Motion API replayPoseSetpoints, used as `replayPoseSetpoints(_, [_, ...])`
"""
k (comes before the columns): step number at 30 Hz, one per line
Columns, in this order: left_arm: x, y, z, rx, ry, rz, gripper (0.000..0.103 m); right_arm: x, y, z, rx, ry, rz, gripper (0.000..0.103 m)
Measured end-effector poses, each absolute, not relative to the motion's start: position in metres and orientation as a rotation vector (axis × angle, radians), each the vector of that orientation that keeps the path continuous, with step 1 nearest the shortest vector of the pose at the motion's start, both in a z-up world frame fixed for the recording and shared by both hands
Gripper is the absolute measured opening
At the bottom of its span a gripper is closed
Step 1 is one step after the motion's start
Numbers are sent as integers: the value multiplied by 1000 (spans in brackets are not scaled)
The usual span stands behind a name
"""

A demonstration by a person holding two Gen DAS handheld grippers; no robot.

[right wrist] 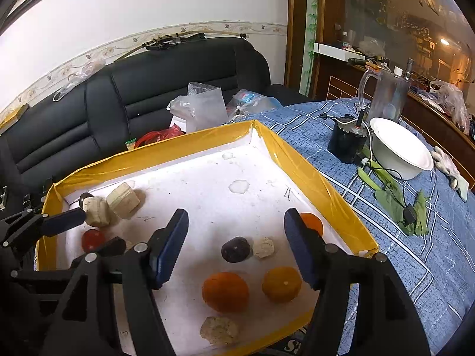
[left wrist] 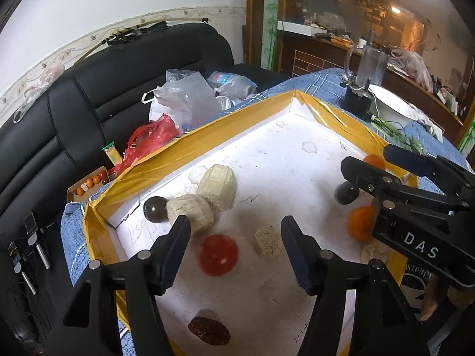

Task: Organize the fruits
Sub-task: 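Lower the dark ball and red date into the tray and open both tools, then withdraw both open tools from the tray back over the table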

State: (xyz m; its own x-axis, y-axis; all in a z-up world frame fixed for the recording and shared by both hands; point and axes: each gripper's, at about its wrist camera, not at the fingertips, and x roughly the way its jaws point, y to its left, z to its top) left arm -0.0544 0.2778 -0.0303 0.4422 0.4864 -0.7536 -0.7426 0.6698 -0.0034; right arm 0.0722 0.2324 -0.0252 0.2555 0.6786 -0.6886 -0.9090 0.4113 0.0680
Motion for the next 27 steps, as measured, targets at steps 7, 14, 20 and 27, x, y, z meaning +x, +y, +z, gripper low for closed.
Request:
replayPoseSetpoints(7, [-56, 279, -30, -369, 799, 792, 68, 73, 231, -26, -370, 718, 1109, 69])
replayPoseSetpoints(14, [-57, 278, -28, -370, 795, 793, 69, 75, 223, -20, -361, 707, 1086, 73])
replayPoseSetpoints(20, [-63, 271, -18, -361, 764, 786, 70, 76, 203, -9, -329, 696, 1053, 76])
replayPoseSetpoints(27, [-71, 241, 1, -313, 678, 707, 71, 71, 141, 8, -299, 672, 942, 84])
